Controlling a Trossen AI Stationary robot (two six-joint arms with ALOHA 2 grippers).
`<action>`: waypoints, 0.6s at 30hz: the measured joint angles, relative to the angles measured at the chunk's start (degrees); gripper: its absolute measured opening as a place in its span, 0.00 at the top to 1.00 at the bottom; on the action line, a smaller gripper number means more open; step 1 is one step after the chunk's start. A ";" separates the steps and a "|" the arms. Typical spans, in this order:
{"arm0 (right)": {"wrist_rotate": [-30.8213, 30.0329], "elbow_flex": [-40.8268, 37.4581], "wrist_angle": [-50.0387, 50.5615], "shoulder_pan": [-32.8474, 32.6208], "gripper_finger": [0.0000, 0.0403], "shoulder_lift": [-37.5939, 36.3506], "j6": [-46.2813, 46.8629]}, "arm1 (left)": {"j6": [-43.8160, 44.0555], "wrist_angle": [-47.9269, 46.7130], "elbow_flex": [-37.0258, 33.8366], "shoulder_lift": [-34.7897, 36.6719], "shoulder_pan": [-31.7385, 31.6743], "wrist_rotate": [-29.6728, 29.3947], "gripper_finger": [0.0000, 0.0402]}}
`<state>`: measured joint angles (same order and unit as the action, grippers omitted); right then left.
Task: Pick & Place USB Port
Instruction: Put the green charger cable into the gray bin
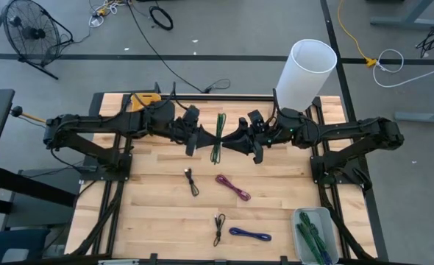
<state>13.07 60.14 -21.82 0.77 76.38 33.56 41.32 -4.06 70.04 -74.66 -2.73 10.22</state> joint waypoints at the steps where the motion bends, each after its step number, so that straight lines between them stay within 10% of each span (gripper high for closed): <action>1: 0.01 0.00 -0.02 0.23 0.70 0.00 0.00 | -0.03 0.07 0.01 0.25 0.15 0.04 0.95; 18: -0.62 -0.02 -0.87 2.11 0.71 0.00 -0.16 | -0.04 -0.14 0.05 0.08 1.28 -2.65 0.95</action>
<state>12.45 60.12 -22.70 2.87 76.38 33.40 41.28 -4.20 70.09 -74.59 -1.45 7.57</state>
